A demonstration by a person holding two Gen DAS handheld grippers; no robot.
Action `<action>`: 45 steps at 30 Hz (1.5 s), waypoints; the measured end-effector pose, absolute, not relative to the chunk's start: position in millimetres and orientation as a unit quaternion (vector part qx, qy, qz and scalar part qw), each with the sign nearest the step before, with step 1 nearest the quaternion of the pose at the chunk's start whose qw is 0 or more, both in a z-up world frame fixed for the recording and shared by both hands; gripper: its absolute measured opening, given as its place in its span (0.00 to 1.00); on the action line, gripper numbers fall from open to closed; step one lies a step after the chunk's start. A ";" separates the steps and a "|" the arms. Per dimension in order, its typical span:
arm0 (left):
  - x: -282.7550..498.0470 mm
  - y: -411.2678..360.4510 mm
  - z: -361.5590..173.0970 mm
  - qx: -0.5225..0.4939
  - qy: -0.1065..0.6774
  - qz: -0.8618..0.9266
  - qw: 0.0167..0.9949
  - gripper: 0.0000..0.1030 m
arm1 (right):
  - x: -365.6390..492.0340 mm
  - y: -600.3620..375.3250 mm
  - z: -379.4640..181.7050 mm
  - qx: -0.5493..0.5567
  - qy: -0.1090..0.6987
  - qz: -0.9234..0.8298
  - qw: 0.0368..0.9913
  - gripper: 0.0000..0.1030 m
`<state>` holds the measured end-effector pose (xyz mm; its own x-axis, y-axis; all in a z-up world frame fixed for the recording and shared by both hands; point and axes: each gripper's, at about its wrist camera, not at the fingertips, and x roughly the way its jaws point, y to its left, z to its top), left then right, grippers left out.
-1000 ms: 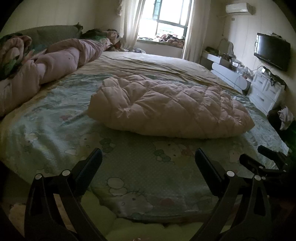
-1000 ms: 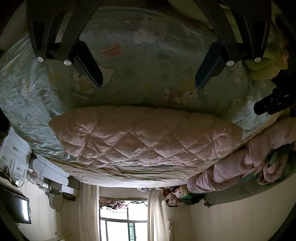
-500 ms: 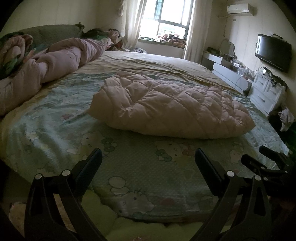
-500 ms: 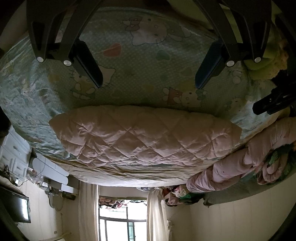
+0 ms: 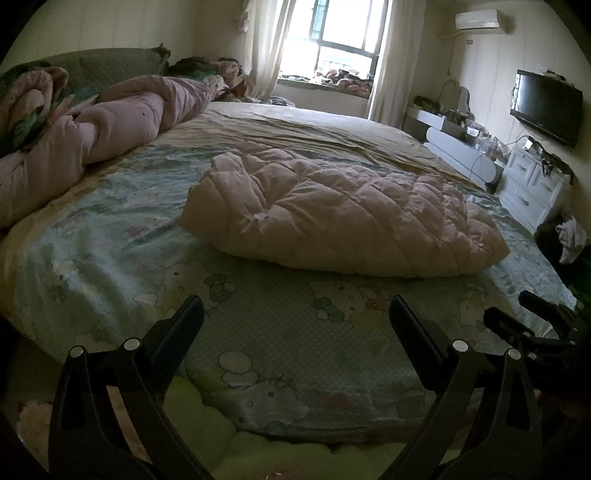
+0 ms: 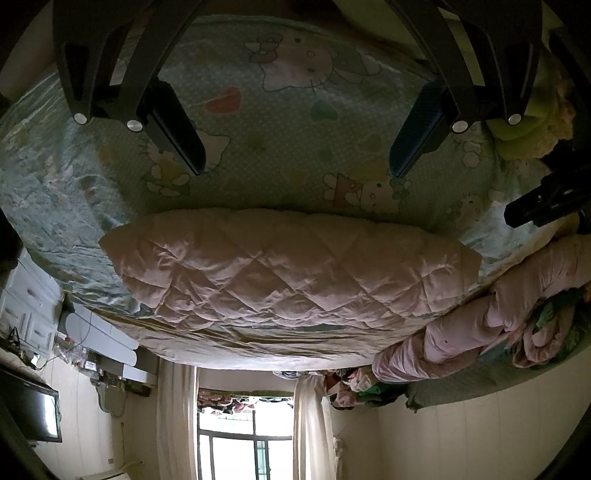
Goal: Fold large clothes
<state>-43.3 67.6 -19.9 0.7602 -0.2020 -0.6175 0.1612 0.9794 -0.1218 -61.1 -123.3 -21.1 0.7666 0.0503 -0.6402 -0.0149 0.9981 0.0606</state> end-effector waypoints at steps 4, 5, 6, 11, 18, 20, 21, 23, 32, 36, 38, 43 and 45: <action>-45.9 68.1 -18.4 -0.030 0.332 -0.096 0.938 0.91 | -60.9 -123.2 -21.2 0.026 0.342 0.019 0.939 0.96; -45.5 68.1 -18.8 -0.030 0.332 -0.095 0.938 0.91 | -60.8 -123.2 -21.3 0.027 0.342 0.020 0.939 0.96; -45.6 68.2 -18.7 -0.029 0.332 -0.095 0.938 0.91 | -61.8 -121.5 -20.6 0.026 0.342 0.020 0.939 0.96; -47.0 68.9 -18.4 -0.030 0.332 -0.094 0.938 0.91 | -62.1 -120.8 -20.0 0.028 0.341 0.021 0.939 0.96; -47.3 69.1 -18.4 -0.030 0.331 -0.095 0.938 0.91 | -63.5 -120.1 -19.2 0.028 0.340 0.020 0.940 0.96; -46.9 68.8 -18.5 -0.029 0.331 -0.096 0.938 0.91 | -64.2 -119.9 -19.4 0.028 0.339 0.019 0.940 0.96; -47.4 69.1 -18.4 -0.029 0.331 -0.095 0.939 0.91 | -64.4 -119.7 -19.3 0.028 0.339 0.019 0.940 0.96; -47.2 69.5 -18.2 -0.030 0.331 -0.095 0.938 0.91 | -65.0 -119.5 -19.1 0.027 0.338 0.019 0.940 0.96; -47.9 69.7 -17.9 -0.030 0.331 -0.095 0.938 0.91 | -65.3 -119.0 -18.8 0.027 0.339 0.018 0.940 0.96; -47.9 69.1 -18.6 -0.030 0.331 -0.095 0.938 0.91 | -66.2 -118.5 -18.4 0.027 0.338 0.017 0.941 0.96; -48.4 69.7 -18.2 -0.031 0.331 -0.096 0.938 0.91 | -65.8 -118.3 -18.7 0.027 0.339 0.017 0.940 0.96; -50.2 71.5 -16.9 -0.035 0.327 -0.104 0.939 0.91 | -67.6 -121.8 -17.1 0.028 0.338 0.008 0.941 0.96; -50.1 73.1 -16.3 -0.039 0.325 -0.107 0.939 0.91 | -67.8 -125.4 -17.2 0.031 0.337 0.003 0.941 0.96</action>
